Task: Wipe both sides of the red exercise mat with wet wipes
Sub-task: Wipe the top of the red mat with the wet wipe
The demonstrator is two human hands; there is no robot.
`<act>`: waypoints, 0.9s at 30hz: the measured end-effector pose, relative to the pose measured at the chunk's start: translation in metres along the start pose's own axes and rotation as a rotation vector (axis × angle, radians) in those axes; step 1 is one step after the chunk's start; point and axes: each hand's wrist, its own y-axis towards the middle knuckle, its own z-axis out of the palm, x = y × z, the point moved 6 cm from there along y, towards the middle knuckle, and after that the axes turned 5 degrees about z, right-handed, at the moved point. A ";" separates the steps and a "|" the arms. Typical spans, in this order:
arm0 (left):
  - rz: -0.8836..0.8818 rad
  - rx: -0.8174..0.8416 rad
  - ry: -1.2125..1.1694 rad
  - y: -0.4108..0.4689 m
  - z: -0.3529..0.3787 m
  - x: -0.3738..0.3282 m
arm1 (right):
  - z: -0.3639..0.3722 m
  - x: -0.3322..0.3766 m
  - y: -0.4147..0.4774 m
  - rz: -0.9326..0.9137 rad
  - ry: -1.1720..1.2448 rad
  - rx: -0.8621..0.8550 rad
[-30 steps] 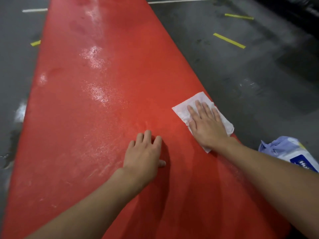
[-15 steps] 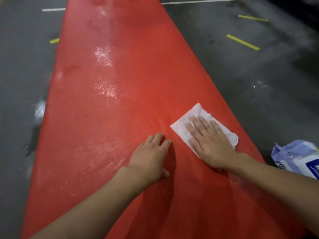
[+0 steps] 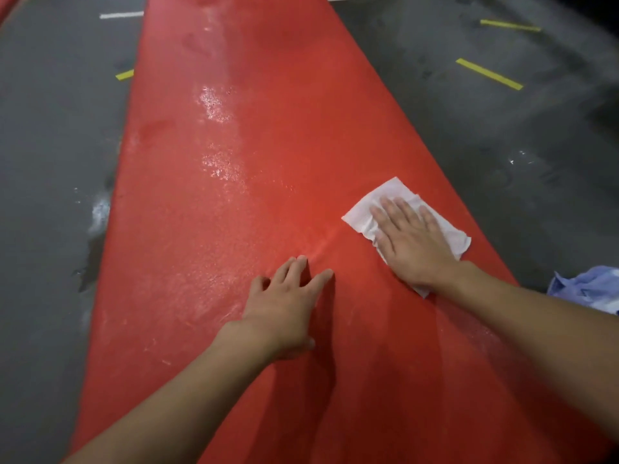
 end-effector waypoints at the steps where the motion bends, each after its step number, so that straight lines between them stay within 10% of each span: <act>1: 0.013 0.022 0.010 -0.002 0.001 0.003 | 0.002 0.006 -0.005 0.002 0.000 -0.014; 27: -0.293 -0.074 -0.001 -0.036 0.004 0.053 | 0.007 0.057 -0.025 -0.395 -0.015 0.050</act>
